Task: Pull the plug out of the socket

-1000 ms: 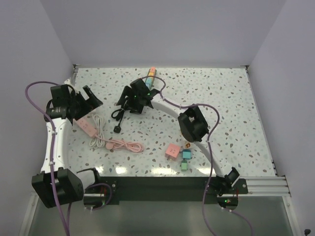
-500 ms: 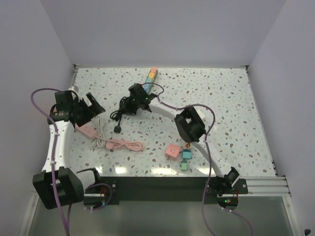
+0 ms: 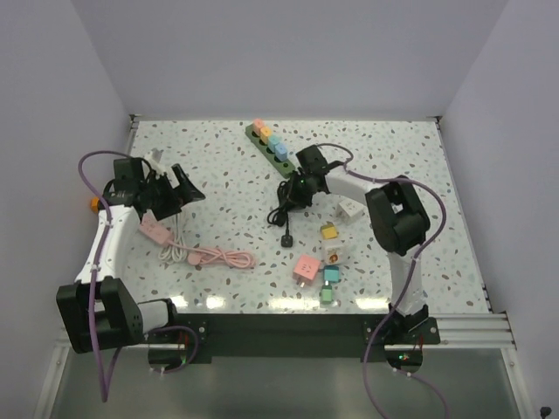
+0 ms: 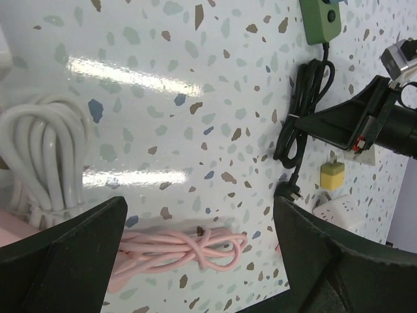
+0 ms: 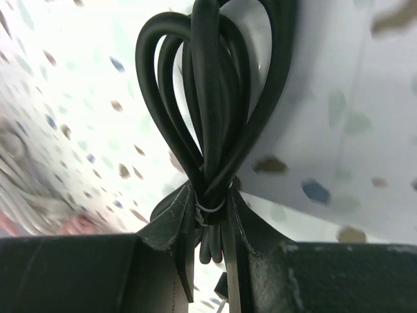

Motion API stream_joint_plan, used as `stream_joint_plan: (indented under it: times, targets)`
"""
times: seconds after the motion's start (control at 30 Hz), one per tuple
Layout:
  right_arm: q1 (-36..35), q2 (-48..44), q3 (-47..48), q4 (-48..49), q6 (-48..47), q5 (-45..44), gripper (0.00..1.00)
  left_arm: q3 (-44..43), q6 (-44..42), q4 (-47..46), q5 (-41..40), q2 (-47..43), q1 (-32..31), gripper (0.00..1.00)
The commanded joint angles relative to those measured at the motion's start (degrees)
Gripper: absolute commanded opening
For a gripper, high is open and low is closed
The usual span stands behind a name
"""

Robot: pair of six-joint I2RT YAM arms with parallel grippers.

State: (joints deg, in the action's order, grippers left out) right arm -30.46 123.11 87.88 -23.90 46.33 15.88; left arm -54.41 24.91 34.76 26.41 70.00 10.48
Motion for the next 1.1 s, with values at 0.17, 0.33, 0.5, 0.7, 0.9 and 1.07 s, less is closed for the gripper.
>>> stream_joint_plan:
  times: [0.17,0.33,0.5,0.7,0.9,1.07]
  targets:
    - [-8.9,-9.9,-19.0,-5.2,-10.4,0.4,0.00,-0.5,1.5,-6.5,2.4,3.7,-5.7,0.99]
    - [-16.5,-13.4,-21.1,-5.4,-7.3,0.3,0.00,0.9,3.3,-9.3,3.4,5.1,-7.9,0.99]
    - [-20.8,-17.7,-24.1,-8.3,-4.9,-4.1,0.00,2.0,3.7,-10.4,3.6,5.9,-8.6,0.99]
    - [-21.8,-20.4,-28.3,-11.3,-5.5,-4.1,0.00,4.2,4.2,-12.0,4.0,6.4,-9.1,0.99]
    - [-23.2,-28.7,-39.1,-11.7,-3.1,-6.9,0.00,4.8,3.7,-11.5,3.6,6.2,-9.5,0.98]
    - [-20.1,-33.3,-46.0,-13.7,-3.0,-15.3,0.00,5.4,3.7,-11.6,3.5,6.7,-10.0,0.98]
